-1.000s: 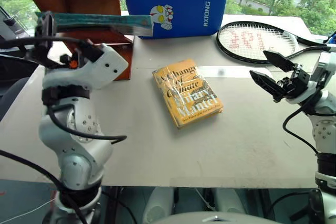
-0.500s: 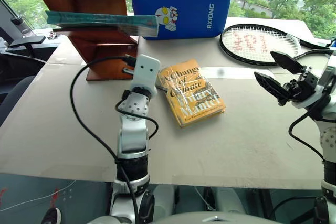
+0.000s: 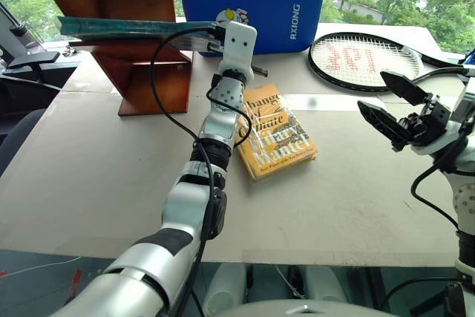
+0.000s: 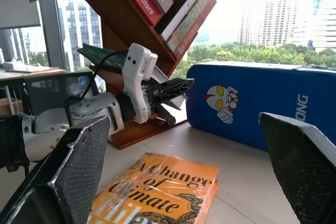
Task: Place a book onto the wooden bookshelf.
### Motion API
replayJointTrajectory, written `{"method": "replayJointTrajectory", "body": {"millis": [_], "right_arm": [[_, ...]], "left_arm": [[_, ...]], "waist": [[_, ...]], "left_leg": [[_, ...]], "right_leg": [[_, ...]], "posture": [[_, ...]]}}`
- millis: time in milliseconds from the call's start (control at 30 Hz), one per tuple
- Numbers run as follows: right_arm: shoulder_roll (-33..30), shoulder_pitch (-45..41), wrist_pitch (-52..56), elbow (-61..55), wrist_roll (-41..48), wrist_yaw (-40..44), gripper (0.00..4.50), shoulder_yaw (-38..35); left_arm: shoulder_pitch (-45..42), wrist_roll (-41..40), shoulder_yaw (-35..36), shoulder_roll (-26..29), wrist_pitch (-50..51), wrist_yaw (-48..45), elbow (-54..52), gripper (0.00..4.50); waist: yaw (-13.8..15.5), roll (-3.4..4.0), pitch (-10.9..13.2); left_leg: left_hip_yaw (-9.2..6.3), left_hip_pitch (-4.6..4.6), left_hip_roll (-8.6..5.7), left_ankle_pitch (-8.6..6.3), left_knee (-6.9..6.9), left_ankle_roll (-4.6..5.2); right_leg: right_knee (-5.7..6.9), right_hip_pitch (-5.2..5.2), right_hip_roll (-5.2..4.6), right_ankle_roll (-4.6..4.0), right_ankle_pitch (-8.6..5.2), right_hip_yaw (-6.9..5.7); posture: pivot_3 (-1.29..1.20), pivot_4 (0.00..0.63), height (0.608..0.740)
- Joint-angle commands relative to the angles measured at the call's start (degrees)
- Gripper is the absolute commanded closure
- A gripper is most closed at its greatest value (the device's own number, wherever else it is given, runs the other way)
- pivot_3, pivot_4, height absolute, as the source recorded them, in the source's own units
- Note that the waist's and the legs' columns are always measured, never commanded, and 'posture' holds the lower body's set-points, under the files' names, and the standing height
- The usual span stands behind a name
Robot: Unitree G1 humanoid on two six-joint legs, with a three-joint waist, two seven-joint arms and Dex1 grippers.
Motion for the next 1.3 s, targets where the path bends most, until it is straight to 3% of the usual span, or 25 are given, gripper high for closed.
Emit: {"method": "replayJointTrajectory", "body": {"millis": [33,200,267,500,667,767,933,1033,1167,1300], "right_arm": [[-0.9,-0.3,-0.1,-1.9,1.3,0.3,0.00,-1.6],[-0.7,-0.5,-0.1,-1.8,1.3,0.4,0.00,-1.1],[-0.6,-0.7,0.0,-1.6,1.3,0.6,0.00,-0.8],[-0.5,-2.4,0.2,-0.5,1.2,1.6,0.00,0.0],[-0.1,-2.9,-0.1,0.0,0.8,1.7,0.00,0.6],[0.0,-2.6,-0.3,0.0,0.6,1.9,0.00,0.8],[0.0,-2.0,-0.6,-0.2,0.6,1.9,0.00,0.4],[-0.1,-1.7,-0.7,-0.3,0.6,1.9,0.00,0.2],[-0.1,-1.6,-0.9,0.0,0.4,2.0,0.00,0.0],[0.0,-1.6,-1.1,0.1,0.2,2.1,0.00,0.1]], "left_arm": [[-2.9,1.7,-2.2,1.1,-4.4,5.0,3.8,3.15],[-3.7,5.3,-3.9,3.4,-7.3,16.6,4.5,0.76],[-3.2,6.6,-4.3,4.1,-7.4,21.5,4.1,0.06],[-0.6,7.6,-5.1,3.7,-4.5,29.3,1.8,0.06],[-0.3,5.1,-3.9,3.2,-2.5,29.0,2.1,0.06],[-0.6,3.1,-3.4,2.9,-2.8,27.7,2.5,0.82],[-1.3,-0.2,-2.0,2.6,-2.8,26.0,3.4,3.21],[-1.5,-1.2,-1.2,3.1,-2.5,26.4,3.7,4.32],[-1.3,-1.8,-1.0,3.3,-2.6,25.6,3.5,4.43],[-0.8,-3.6,-2.4,2.8,-4.3,17.1,2.6,4.43]], "waist": [[0.0,0.00,0.0],[0.0,0.00,0.0],[-0.2,0.00,0.0],[-1.2,0.00,0.0],[-1.3,0.00,0.0],[-1.4,0.00,0.0],[-1.1,0.00,0.0],[-1.0,0.00,0.0],[-1.1,0.00,0.0],[-1.0,0.00,0.0]], "left_leg": [[-0.01,0.00,-0.02,0.00,0.00,0.00],[-0.02,-0.01,-0.06,0.00,0.00,0.00],[-0.03,-0.02,-0.06,0.00,0.00,0.00],[0.05,0.02,-0.06,0.00,-0.06,-0.01],[0.08,0.04,-0.06,0.01,-0.09,-0.02],[0.09,0.07,-0.07,0.01,-0.09,-0.02],[0.07,0.05,-0.08,0.01,-0.09,-0.02],[0.05,0.03,-0.11,0.01,-0.08,-0.02],[0.06,0.04,-0.13,0.01,-0.08,-0.02],[0.04,0.04,-0.13,0.01,-0.08,-0.02]], "right_leg": [[0.01,0.00,0.00,0.01,0.00,-0.01],[0.01,0.00,-0.02,0.03,0.02,0.01],[0.02,-0.03,-0.03,0.04,0.02,0.02],[0.12,-0.14,-0.02,0.04,0.02,0.17],[0.15,-0.16,0.00,0.04,0.02,0.25],[0.16,-0.16,0.00,0.04,0.02,0.32],[0.16,-0.17,-0.02,0.04,0.02,0.29],[0.14,-0.17,-0.04,0.04,0.02,0.27],[0.14,-0.17,-0.04,0.05,0.03,0.28],[0.15,-0.17,-0.04,0.05,0.03,0.25]], "posture": [[0.00,0.150,0.740],[0.00,0.150,0.740],[0.00,0.150,0.740],[0.00,0.150,0.740],[0.00,0.150,0.740],[0.00,0.150,0.740],[0.00,0.150,0.740],[0.00,0.150,0.740],[0.00,0.150,0.740],[0.00,0.150,0.740]]}}
